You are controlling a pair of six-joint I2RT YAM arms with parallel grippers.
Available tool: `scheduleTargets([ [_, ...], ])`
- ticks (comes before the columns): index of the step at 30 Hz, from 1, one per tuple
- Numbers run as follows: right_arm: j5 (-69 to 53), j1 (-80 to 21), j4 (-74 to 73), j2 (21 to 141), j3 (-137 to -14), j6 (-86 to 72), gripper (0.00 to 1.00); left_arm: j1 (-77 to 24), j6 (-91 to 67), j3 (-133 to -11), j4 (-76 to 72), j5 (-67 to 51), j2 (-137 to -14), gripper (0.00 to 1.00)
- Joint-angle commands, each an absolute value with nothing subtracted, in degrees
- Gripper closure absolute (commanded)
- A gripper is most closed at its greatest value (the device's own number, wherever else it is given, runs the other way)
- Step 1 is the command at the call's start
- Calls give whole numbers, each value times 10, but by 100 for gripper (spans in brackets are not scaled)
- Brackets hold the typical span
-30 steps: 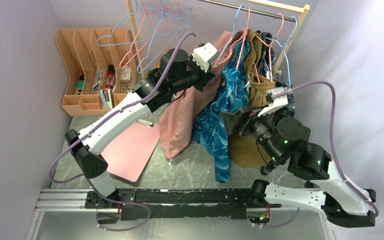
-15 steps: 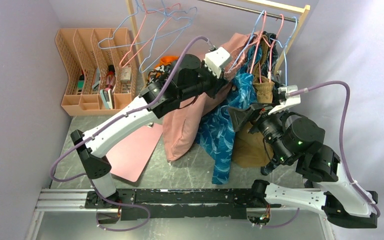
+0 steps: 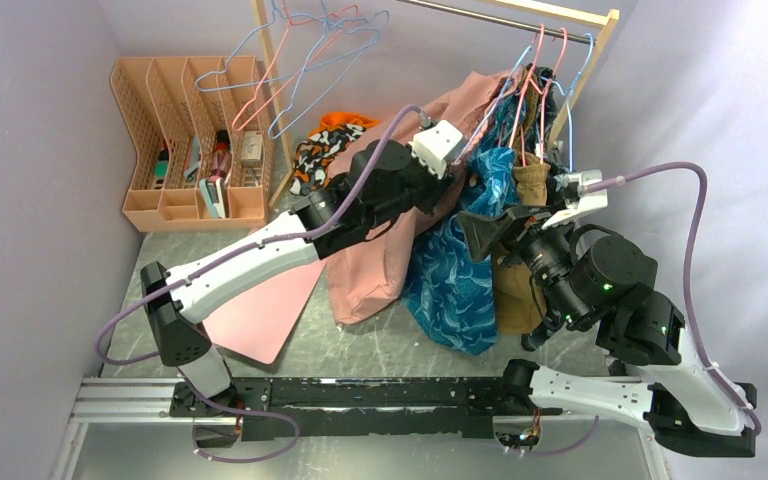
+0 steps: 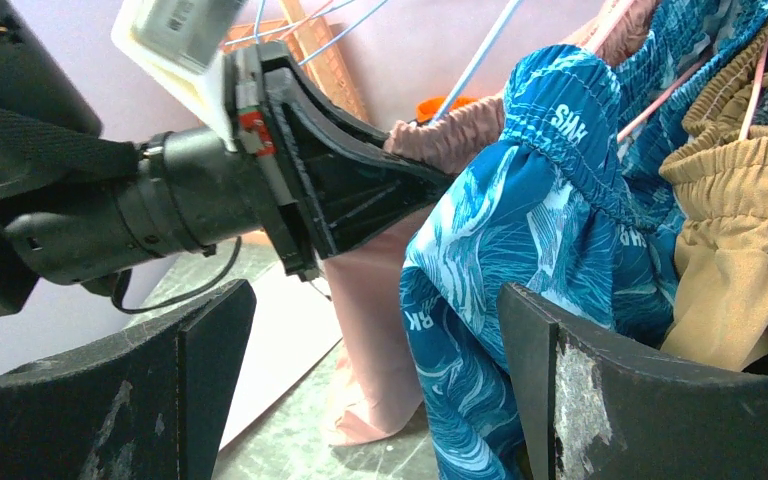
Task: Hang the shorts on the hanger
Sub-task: Place the hanger at the clothesline.
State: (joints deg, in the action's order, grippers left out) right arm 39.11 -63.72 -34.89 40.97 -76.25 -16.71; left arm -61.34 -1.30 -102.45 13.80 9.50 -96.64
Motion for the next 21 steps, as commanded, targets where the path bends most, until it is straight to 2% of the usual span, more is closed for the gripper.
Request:
scheduleTargets([
  [1,398,-637,-346,406,-765,-172,5,-628,0,-1010,35,95,-909,93],
  [7,399,-638,-349,405,-770,-174,5,-628,6,-992,-5,124,-878,93],
  [21,397,-638,-354,390,-764,-183,5,-617,35,-1048,51,192,-938,93],
])
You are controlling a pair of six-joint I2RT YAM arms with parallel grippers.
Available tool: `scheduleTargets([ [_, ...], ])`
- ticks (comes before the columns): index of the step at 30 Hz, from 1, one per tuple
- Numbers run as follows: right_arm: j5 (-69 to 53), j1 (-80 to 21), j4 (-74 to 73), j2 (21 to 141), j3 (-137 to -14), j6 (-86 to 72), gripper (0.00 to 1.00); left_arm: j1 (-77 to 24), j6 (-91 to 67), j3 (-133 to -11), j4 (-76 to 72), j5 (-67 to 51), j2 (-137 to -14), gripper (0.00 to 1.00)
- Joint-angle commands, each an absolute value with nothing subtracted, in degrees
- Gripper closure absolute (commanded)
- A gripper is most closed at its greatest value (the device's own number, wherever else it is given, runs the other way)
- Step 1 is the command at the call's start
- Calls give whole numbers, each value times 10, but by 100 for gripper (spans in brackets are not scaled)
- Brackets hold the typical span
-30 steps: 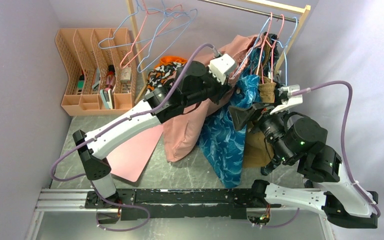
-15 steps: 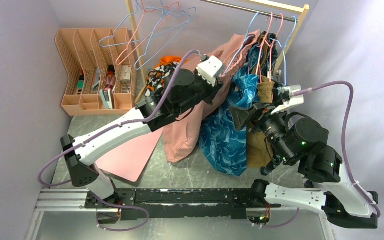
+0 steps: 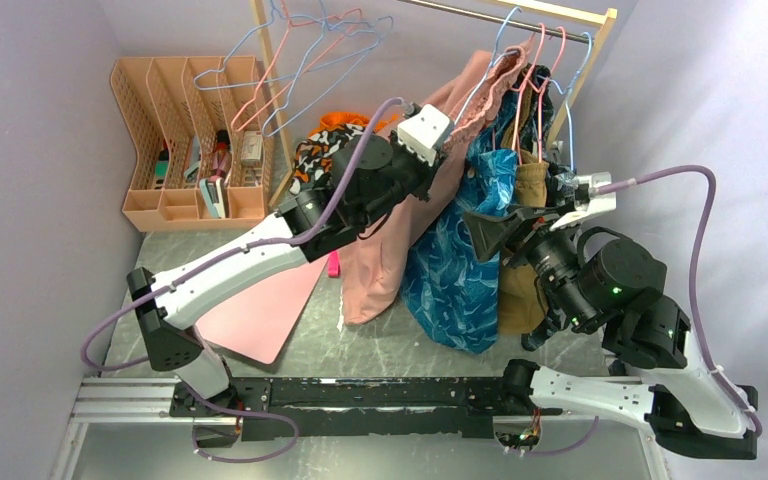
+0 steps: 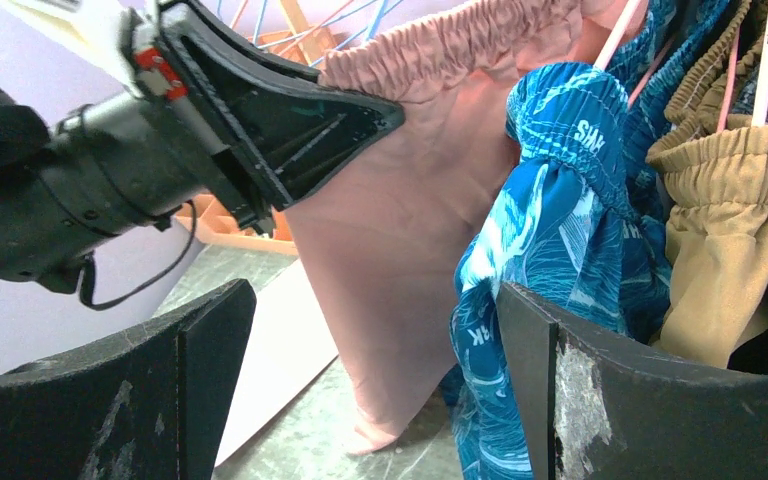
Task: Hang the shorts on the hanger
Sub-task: Place the hanger at the clothesline.
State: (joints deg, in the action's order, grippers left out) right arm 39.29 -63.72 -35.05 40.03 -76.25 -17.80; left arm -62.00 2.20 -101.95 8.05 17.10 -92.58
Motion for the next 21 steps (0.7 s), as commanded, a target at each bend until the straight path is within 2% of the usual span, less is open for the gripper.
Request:
scheduleTargets([
  [1,397,-637,-355,389,-764,-183,5,-615,34,-1053,55,197,-943,93],
  [10,397,-637,-359,378,-756,-188,5,-599,31,-1086,78,255,-975,93],
  [21,391,-638,-357,374,-750,-193,5,-578,25,-1114,99,262,-1008,93],
])
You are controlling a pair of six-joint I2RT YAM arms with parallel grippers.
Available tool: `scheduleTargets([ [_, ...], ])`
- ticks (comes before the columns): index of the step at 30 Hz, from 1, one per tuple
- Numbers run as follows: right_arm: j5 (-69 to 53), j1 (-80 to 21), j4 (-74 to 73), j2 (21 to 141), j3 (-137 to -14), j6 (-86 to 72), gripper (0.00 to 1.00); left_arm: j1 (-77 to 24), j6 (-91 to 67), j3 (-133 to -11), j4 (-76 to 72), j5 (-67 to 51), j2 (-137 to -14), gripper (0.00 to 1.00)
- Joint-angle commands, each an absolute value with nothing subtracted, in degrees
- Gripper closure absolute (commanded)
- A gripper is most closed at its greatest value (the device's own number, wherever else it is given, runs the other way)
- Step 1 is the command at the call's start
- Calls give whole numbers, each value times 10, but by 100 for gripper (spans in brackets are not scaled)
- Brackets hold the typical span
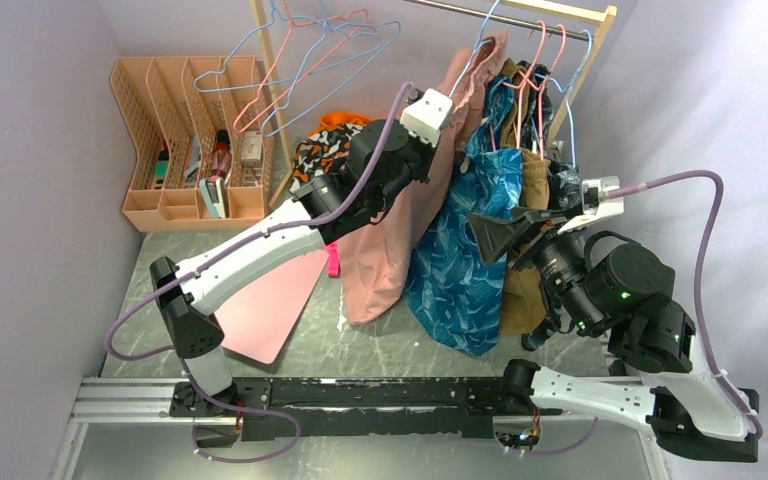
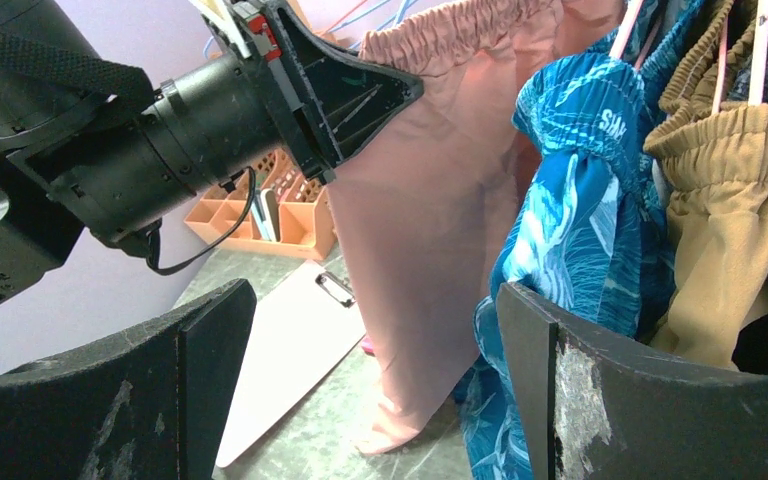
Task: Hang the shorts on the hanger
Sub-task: Place the hanger at the clothesline.
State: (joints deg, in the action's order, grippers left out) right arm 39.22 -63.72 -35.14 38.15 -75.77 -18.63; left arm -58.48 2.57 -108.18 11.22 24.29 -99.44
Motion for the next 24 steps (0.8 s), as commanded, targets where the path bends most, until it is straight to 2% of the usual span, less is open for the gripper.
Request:
scheduleTargets([
  [1,390,-638,-357,374,-749,-193,5,-578,25,-1118,102,264,-1011,93],
  [16,388,-637,-361,364,-739,-201,5,-568,20,-1138,132,285,-1043,93],
  [20,392,-637,-364,366,-742,-200,5,-569,5,-1143,158,260,-1043,92],
  [21,394,-638,-365,366,-743,-198,5,-570,0,-1142,166,251,-1041,87],
  [24,397,-637,-366,369,-748,-194,5,-572,-16,-1132,187,217,-1030,65],
])
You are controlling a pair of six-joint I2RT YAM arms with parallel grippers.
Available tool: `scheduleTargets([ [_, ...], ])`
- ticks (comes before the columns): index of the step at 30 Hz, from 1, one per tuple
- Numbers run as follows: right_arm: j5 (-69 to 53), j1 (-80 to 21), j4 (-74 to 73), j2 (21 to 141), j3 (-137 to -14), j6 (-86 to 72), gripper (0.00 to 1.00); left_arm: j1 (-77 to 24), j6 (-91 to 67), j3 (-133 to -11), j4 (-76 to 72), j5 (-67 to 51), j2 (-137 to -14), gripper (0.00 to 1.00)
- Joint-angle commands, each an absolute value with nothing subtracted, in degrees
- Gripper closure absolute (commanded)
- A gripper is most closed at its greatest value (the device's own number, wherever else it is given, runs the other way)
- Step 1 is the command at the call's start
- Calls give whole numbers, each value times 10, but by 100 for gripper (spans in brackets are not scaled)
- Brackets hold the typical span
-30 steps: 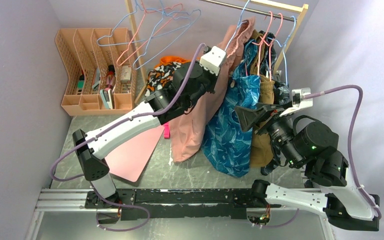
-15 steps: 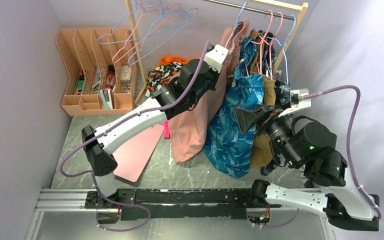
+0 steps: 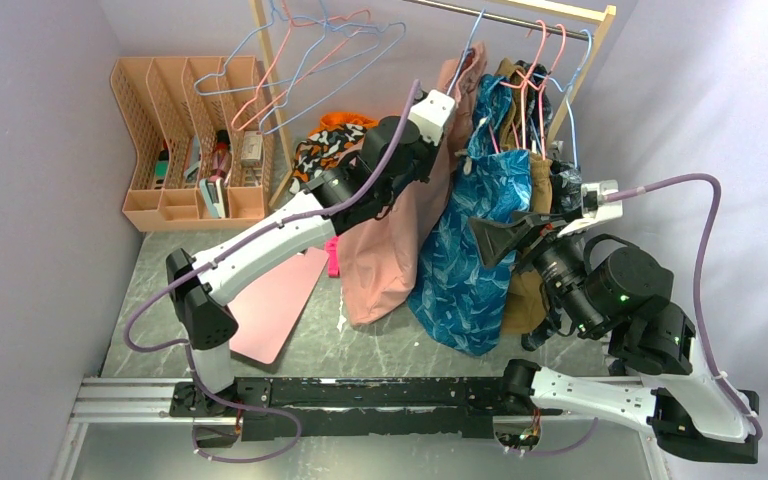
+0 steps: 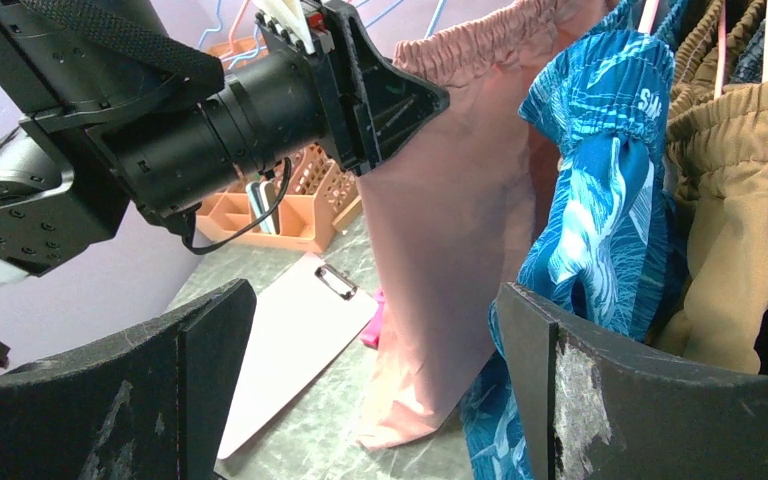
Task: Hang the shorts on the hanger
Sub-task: Place the hanger at the clothesline.
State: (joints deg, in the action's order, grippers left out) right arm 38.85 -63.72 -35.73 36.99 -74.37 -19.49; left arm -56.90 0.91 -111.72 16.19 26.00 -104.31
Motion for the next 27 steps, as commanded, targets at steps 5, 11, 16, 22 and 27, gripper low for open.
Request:
scheduleTargets([
  [5,398,-637,-364,380,-755,-187,5,-585,-27,-1101,198,163,-1000,33],
  [11,400,-638,-378,401,-782,-181,5,-590,-40,-1038,200,134,-913,1],
  [16,405,-637,-395,414,-803,-183,5,-590,-54,-913,159,120,-801,1],
  [22,411,-637,-415,426,-810,-195,5,-590,-96,-767,128,79,-732,1],
  [27,407,-638,-416,435,-814,-202,5,-590,-113,-692,76,30,-731,5],
])
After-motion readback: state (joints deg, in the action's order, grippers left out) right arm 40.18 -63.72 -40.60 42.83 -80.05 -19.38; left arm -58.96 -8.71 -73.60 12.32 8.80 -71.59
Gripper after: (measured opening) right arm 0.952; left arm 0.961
